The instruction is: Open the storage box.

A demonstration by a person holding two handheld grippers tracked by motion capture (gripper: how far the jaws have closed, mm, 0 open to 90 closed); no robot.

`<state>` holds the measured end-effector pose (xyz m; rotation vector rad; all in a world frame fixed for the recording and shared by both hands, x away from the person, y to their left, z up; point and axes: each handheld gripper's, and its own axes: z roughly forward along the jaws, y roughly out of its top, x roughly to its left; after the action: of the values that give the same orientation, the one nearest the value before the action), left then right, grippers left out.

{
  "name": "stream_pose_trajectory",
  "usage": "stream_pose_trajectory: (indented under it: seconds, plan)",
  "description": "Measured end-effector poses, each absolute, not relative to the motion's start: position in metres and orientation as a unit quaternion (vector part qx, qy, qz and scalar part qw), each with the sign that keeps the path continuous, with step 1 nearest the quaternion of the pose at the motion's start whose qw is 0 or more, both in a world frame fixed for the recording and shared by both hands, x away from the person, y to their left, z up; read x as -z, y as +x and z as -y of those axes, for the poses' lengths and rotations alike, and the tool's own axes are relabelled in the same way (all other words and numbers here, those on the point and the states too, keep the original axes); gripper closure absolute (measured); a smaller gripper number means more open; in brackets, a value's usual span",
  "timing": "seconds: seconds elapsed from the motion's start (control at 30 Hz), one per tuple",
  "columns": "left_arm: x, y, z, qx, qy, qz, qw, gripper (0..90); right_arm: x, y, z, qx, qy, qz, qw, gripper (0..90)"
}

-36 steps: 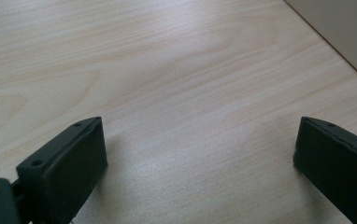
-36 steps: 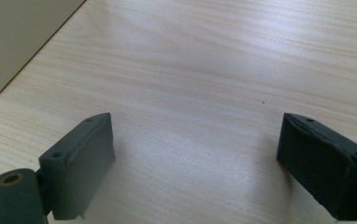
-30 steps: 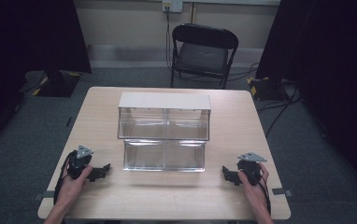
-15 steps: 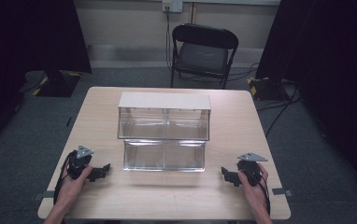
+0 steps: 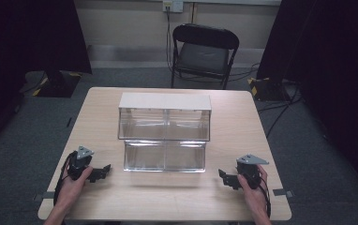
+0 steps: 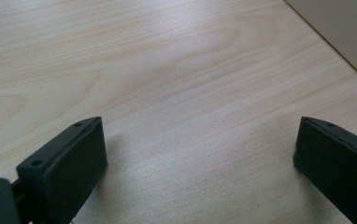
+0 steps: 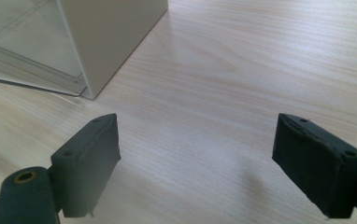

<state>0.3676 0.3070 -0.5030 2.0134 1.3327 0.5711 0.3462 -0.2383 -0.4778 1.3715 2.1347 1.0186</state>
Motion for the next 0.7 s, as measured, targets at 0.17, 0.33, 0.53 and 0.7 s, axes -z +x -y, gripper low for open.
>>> stream_pose_trajectory:
  seconds: [0.17, 0.33, 0.53, 0.7]
  plan:
    - [0.503, 0.368, -0.307, -0.217, 0.767, -0.509, 0.325, 2.1, 0.475, 0.342, 0.233, -0.375, 0.480, -0.768, 0.197, 14.3]
    - [0.503, 0.368, -0.307, -0.218, 0.768, -0.508, 0.324, 2.1, 0.473, 0.338, 0.225, -0.383, 0.469, -0.774, 0.185, 14.3]
    - [0.503, 0.368, -0.307, -0.218, 0.768, -0.508, 0.324, 2.1, 0.471, 0.334, 0.216, -0.391, 0.447, -0.786, 0.173, 14.5]
    - [0.503, 0.368, -0.307, -0.218, 0.768, -0.508, 0.324, 2.1, 0.469, 0.331, 0.210, -0.396, 0.434, -0.791, 0.169, 14.5]
